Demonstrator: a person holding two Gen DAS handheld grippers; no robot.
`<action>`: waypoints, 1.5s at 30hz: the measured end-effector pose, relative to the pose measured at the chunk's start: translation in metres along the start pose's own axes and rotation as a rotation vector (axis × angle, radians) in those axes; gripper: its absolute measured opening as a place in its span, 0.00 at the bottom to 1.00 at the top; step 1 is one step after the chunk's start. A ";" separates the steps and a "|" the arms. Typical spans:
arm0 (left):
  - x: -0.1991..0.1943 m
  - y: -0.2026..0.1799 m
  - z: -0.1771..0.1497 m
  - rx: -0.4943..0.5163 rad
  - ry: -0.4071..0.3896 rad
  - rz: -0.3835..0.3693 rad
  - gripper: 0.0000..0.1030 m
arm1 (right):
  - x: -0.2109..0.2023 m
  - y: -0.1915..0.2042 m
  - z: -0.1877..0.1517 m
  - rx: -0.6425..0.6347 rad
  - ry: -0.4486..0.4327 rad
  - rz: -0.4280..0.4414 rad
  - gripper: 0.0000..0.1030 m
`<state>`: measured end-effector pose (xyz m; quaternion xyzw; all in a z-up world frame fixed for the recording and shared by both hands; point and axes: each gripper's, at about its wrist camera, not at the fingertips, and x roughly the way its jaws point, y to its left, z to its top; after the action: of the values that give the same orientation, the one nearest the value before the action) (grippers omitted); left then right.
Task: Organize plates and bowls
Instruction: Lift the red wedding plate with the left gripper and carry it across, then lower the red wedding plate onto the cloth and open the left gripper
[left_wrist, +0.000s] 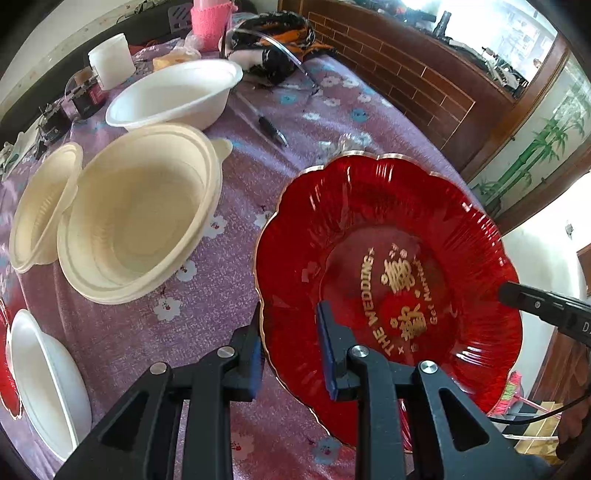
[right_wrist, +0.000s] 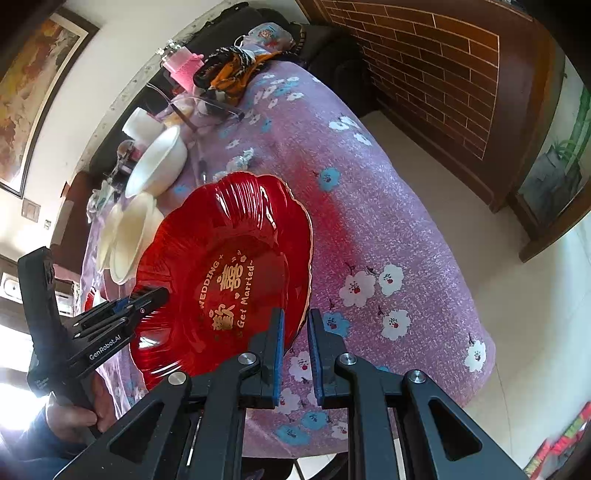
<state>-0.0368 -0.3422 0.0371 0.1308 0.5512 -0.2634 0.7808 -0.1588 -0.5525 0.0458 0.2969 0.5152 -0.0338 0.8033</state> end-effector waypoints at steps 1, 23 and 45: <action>0.000 0.000 -0.001 -0.001 0.000 0.004 0.23 | 0.001 0.000 0.000 -0.002 0.003 0.000 0.13; -0.073 0.011 -0.027 0.123 -0.164 -0.094 0.62 | -0.032 -0.014 -0.015 0.088 -0.169 -0.047 0.16; -0.118 0.042 -0.053 0.262 -0.239 -0.366 0.64 | -0.122 0.059 -0.120 0.238 -0.459 0.002 0.34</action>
<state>-0.0849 -0.2502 0.1239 0.0968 0.4304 -0.4834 0.7561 -0.2913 -0.4731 0.1406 0.3743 0.3115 -0.1601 0.8586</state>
